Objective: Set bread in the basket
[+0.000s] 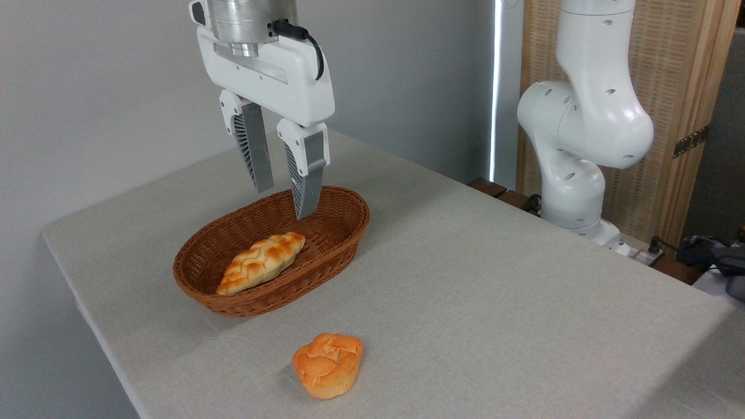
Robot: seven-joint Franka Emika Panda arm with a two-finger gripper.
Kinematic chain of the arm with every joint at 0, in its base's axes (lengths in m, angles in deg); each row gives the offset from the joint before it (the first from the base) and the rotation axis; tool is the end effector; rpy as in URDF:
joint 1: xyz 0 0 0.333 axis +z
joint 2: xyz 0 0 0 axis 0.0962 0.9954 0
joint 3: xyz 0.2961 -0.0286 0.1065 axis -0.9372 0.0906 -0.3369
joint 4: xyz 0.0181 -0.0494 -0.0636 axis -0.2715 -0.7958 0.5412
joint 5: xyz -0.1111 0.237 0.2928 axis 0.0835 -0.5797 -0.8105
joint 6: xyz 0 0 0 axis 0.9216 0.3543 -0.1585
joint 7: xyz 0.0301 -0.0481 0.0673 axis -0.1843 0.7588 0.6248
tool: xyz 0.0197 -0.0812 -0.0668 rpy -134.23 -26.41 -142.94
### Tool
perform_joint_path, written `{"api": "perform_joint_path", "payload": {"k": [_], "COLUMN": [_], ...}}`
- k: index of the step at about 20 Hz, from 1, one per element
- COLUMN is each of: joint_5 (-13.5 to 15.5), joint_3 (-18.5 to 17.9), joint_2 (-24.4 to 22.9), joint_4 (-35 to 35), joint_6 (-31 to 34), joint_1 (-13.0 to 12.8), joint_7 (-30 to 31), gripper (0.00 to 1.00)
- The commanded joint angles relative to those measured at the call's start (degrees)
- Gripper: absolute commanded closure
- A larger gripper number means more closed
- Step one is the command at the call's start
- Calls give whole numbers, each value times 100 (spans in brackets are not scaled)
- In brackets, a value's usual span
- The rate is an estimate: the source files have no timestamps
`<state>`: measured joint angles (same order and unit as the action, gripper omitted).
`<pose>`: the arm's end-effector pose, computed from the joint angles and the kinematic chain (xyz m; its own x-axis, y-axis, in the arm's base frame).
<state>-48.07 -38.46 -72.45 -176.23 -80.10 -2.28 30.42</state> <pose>0.5504 -0.0484 0.6182 0.7551 -0.6490 0.0926 -0.6528 -0.7573 0.0156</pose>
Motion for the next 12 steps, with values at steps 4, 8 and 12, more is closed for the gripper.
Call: {"api": "perform_joint_path", "payload": {"k": [4, 8, 12], "joint_5": [-42, -69, -69], "joint_3": [12, 4, 12], "joint_2": [20, 20, 20], "joint_4": [72, 72, 72], "joint_6": [66, 154, 180], "joint_1": [-2, -2, -2], "joint_7": [106, 36, 80], "gripper": [0, 0, 0]}}
